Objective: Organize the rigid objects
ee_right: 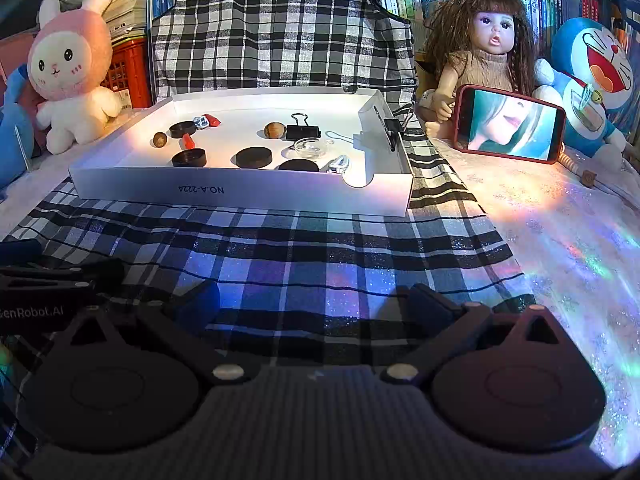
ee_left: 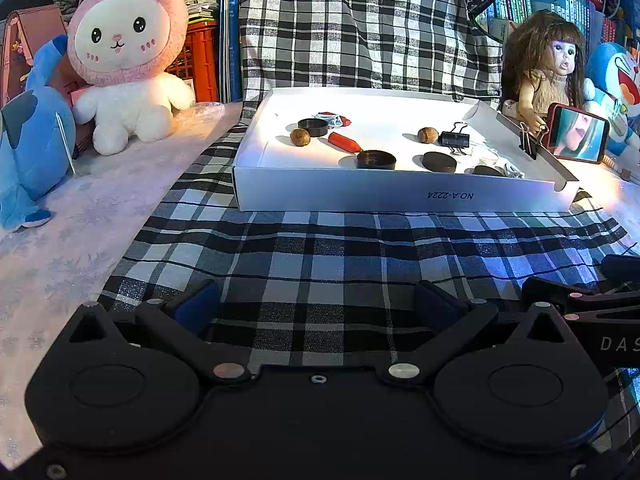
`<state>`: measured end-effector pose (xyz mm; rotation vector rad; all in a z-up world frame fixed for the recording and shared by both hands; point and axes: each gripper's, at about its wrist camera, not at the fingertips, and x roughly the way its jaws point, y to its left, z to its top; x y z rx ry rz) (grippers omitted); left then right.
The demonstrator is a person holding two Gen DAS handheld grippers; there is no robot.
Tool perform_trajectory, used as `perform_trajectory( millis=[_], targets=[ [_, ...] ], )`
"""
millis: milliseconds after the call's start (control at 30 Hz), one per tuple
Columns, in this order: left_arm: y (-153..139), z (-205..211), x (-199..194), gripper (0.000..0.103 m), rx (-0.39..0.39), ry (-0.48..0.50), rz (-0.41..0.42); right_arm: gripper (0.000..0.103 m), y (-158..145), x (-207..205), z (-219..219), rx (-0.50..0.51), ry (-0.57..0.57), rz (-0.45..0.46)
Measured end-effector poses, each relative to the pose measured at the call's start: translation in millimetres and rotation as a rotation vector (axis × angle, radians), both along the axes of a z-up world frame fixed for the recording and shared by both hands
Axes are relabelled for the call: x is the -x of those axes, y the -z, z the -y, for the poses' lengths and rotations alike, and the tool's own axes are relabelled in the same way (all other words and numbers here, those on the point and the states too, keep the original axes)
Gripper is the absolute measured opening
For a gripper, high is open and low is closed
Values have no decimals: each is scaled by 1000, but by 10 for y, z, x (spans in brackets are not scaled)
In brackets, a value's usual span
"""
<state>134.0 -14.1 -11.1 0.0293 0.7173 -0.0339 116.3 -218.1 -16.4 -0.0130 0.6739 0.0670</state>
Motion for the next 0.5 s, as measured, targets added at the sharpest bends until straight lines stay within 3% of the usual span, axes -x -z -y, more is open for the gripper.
perform_trajectory(
  millis=[500],
  targets=[
    [3, 7, 1, 103, -3, 0, 0, 103, -2, 0, 0, 0, 0, 0]
  ],
)
